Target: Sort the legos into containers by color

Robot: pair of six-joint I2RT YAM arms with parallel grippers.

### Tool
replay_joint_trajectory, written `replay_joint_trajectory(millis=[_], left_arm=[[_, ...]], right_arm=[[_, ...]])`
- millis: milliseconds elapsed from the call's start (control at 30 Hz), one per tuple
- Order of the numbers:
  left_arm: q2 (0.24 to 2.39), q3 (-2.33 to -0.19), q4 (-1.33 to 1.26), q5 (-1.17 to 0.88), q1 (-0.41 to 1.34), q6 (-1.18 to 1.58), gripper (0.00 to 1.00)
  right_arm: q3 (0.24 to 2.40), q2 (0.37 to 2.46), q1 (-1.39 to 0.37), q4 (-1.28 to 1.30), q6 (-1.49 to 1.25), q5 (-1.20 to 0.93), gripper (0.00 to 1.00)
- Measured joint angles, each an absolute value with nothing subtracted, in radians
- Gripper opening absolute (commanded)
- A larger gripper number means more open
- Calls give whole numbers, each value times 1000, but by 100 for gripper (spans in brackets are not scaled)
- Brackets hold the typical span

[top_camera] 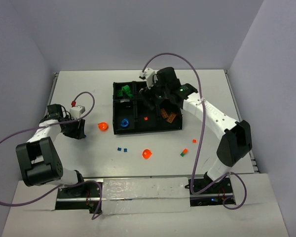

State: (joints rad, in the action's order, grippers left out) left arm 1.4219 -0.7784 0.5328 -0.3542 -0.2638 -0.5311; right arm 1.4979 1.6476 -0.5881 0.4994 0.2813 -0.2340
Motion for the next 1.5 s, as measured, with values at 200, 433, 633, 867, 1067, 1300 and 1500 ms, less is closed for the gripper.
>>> replay_joint_trajectory(millis=[200,433,633,867,1067,1300,1500], left_arm=[[1468,-778,514,-364,-262,-562,55],[1496,-778,507,-369,-242,-591,51],[1510,-778,482,-371,-224,-597,44],[1517,-774,459,-370,-203,-618,29],[1514,-771,463,-370,-200,-656,10],[1474,-785,560,-371,-198,-685,0],[1382,-1005,630,-480,-146,-590,0]], right_arm=[[1461,1633,-456,519,282,-251,80],[1407,1613,-324,557,288,-253,80],[1333,1541,-279,567,305,-253,80],[1291,1517,-264,570,317,-253,80],[1247,1505,-241,571,337,-252,80],[1148,1415,-221,568,380,-257,80],[1017,1252,-221,585,449,-296,80]])
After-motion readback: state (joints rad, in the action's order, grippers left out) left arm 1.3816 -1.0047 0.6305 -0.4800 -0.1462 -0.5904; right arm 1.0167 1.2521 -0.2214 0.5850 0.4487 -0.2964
